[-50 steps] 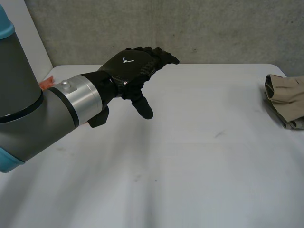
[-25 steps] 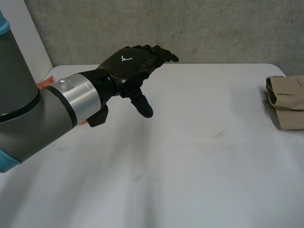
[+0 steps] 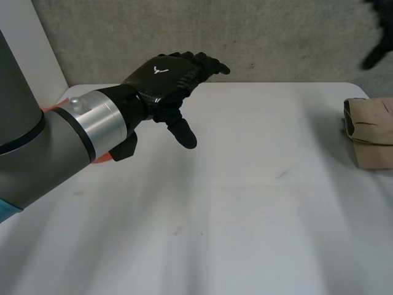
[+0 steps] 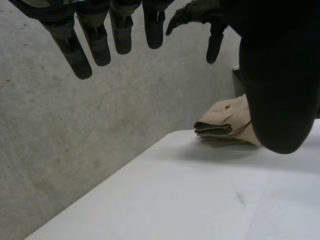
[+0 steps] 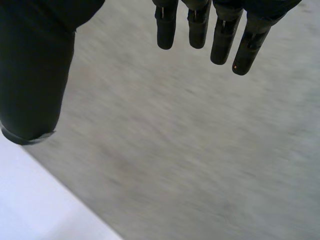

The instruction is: Fold the laundry.

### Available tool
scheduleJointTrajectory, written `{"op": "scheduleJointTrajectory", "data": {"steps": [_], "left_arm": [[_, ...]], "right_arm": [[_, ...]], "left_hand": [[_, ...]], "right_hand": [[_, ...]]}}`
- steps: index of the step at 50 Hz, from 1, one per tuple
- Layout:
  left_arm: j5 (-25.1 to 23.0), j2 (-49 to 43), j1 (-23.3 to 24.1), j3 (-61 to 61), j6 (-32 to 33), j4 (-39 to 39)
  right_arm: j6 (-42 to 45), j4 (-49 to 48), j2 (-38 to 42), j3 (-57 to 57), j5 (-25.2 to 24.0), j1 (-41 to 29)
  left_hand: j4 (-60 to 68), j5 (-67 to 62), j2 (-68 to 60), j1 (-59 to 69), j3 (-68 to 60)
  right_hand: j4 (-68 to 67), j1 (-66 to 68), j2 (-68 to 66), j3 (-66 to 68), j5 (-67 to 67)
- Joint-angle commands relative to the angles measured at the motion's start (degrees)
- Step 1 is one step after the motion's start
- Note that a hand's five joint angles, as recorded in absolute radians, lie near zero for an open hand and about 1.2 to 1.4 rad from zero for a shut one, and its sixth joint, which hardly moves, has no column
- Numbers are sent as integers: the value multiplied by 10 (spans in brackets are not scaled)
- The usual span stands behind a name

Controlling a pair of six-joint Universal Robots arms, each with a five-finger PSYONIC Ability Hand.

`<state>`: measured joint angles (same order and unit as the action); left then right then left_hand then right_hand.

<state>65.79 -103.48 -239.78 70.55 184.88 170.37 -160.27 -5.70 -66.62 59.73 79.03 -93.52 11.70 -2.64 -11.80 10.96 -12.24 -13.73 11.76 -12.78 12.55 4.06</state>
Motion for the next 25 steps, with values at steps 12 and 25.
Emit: {"op": "scheduleJointTrajectory", "data": {"steps": [12, 25], "left_arm": [[59, -35, -220, 62, 122, 173], [53, -316, -358, -85, 345, 174]], "right_arm": [[39, -118, -81, 355, 4, -189], [55, -120, -80, 412, 2, -188]], "left_hand": [[-10, 19, 11, -2, 15], [-11, 21, 12, -4, 17]], "right_hand": [[37, -18, 28, -25, -41], [37, -18, 28, -25, -41]]}}
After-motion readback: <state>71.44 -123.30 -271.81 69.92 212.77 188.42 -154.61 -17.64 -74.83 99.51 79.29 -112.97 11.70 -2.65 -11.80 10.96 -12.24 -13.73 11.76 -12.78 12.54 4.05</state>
